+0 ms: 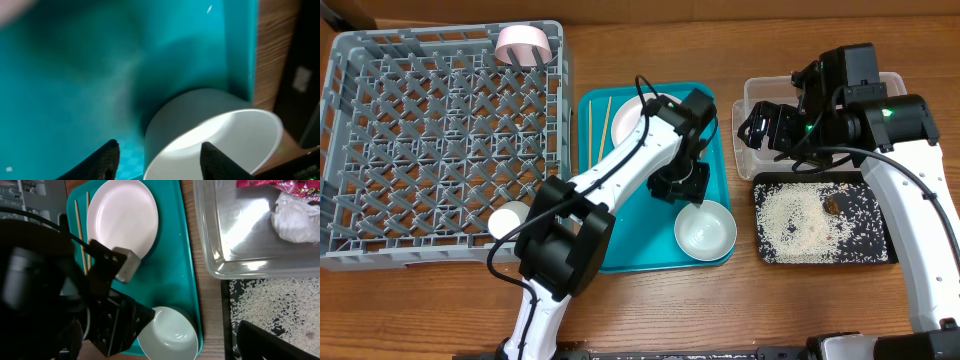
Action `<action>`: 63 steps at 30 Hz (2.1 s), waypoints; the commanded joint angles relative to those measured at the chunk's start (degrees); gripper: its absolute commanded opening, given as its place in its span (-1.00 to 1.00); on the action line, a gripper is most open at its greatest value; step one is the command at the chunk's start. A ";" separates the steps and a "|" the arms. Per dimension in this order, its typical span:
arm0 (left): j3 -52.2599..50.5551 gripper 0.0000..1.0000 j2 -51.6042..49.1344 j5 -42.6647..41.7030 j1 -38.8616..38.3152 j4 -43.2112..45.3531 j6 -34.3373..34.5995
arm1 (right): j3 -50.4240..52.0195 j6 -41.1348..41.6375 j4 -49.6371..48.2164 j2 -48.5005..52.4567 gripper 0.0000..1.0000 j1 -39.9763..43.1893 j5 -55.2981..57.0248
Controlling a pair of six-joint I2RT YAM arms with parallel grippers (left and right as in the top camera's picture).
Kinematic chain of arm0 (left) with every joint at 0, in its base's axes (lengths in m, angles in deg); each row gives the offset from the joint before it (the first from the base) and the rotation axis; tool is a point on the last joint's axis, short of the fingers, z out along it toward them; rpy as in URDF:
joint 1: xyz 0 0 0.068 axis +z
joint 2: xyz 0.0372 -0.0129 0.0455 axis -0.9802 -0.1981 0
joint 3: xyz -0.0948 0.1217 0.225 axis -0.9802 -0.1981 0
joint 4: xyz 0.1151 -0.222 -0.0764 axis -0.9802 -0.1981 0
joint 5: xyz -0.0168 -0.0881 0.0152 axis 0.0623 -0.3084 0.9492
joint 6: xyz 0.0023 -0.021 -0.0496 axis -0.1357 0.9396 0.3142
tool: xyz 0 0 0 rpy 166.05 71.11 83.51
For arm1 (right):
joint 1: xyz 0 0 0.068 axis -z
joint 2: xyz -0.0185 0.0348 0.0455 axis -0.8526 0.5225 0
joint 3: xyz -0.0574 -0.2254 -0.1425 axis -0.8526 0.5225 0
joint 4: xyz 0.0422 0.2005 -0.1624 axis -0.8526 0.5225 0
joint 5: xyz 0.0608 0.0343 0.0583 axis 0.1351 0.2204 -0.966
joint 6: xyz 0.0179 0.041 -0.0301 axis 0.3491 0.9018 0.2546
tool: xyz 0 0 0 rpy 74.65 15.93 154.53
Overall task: Sort waste into correct bins and load items into the dishwasher
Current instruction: 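Reach the left gripper to the pale green bowl and grasp its rim, then carry the pale green bowl with the left gripper into the rack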
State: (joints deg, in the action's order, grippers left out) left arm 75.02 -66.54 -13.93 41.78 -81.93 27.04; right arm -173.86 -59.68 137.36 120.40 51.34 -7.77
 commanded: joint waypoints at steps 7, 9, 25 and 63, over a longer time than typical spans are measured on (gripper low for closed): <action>-7.48 -0.74 -0.92 -5.57 0.13 4.02 0.50 | -1.14 -0.04 -0.28 -0.11 1.00 0.11 0.15; -7.34 -0.92 -0.85 -5.77 0.83 3.98 0.50 | -1.14 -0.04 -0.28 -0.11 1.00 0.11 0.17; 1.46 -0.92 26.08 25.64 22.16 2.29 -8.07 | -1.14 -0.04 -0.28 -0.11 1.00 0.11 0.17; 1.38 -0.92 -1.38 95.60 30.12 23.85 10.43 | -1.14 -0.04 -0.28 -0.11 1.00 0.11 0.17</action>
State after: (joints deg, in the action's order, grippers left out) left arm 76.35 -67.33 84.08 71.50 -59.61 34.56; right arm -173.86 -59.70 137.36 120.40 51.34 -7.74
